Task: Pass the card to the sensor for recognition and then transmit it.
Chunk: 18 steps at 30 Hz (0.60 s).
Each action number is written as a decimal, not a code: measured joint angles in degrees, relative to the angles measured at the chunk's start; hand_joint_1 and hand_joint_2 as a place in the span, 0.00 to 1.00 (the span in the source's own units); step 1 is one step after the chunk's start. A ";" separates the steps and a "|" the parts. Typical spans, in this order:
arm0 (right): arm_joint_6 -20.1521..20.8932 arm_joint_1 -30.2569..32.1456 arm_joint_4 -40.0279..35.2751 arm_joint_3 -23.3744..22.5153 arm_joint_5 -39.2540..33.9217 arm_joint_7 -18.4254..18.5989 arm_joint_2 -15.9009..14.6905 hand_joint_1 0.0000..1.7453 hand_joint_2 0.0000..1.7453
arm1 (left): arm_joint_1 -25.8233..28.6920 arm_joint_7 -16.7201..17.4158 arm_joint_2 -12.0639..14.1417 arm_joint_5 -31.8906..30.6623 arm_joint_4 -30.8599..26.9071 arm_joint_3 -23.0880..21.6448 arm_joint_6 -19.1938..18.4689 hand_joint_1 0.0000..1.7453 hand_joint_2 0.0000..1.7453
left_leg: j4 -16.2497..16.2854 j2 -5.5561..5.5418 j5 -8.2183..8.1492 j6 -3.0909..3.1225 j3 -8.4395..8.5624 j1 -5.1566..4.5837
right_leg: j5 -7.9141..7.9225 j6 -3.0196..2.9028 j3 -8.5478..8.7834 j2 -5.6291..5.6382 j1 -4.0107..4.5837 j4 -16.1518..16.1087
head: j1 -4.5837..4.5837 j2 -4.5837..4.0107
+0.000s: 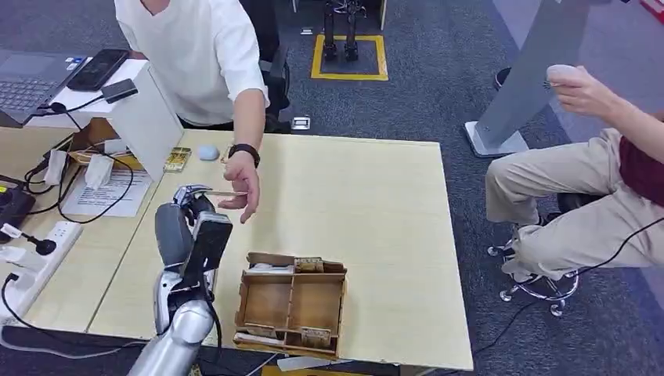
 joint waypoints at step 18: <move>0.22 -0.90 -1.14 0.00 2.67 1.25 -0.02 0.00 1.00 | -12.84 6.56 1.46 -6.01 15.07 1.73 -5.64 0.91 1.00 | 0.00 0.03 0.00 -0.02 -0.03 0.00 | -0.01 0.00 -0.07 0.04 -0.01 0.00 | 0.02 0.00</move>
